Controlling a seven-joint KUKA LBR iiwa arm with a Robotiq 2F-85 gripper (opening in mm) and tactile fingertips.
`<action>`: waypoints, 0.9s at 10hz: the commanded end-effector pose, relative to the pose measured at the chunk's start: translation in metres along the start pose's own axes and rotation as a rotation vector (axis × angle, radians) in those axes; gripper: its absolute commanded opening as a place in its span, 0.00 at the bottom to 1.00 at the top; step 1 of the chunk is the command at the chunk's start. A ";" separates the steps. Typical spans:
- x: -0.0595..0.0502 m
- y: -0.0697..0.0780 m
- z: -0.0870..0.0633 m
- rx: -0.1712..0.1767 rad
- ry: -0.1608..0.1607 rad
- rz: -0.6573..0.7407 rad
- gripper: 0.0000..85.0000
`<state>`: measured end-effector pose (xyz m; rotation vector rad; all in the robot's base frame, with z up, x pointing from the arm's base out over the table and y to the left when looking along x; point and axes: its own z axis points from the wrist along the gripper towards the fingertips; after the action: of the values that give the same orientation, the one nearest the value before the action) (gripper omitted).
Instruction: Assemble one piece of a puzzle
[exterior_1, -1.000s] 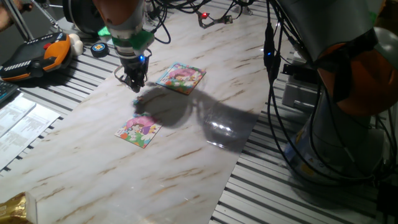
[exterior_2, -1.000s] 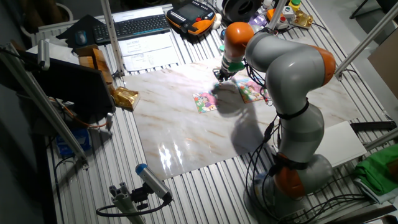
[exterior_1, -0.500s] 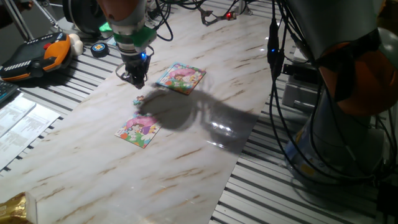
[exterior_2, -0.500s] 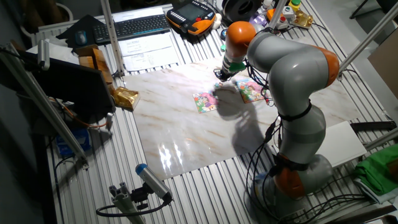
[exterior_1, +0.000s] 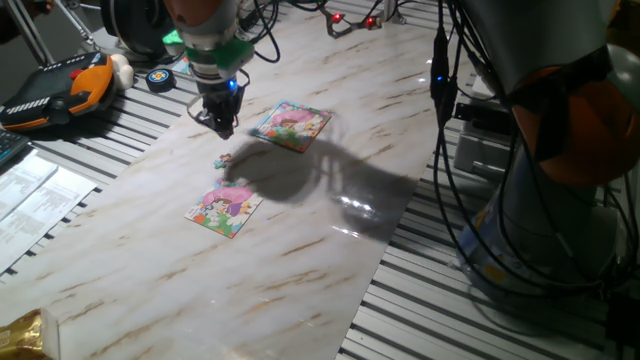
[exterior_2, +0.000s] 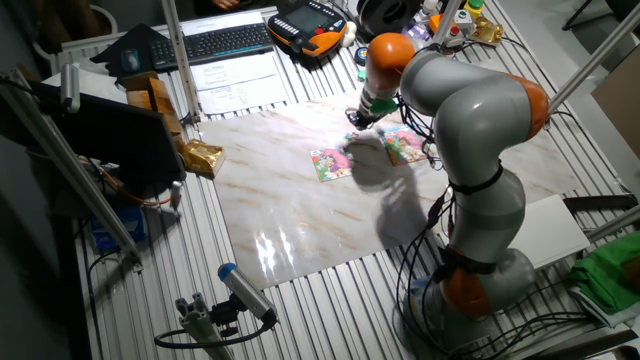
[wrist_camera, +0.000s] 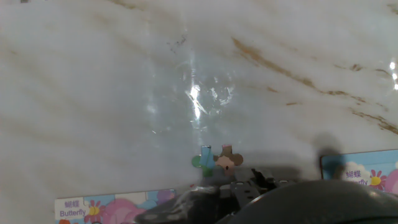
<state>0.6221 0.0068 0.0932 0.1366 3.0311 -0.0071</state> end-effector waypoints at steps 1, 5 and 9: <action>0.001 0.000 -0.003 0.000 0.004 0.010 0.01; 0.006 -0.002 -0.017 0.003 0.058 0.087 0.01; 0.002 -0.014 -0.023 -0.011 0.095 0.174 0.01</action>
<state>0.6172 -0.0063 0.1170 0.4107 3.1005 0.0276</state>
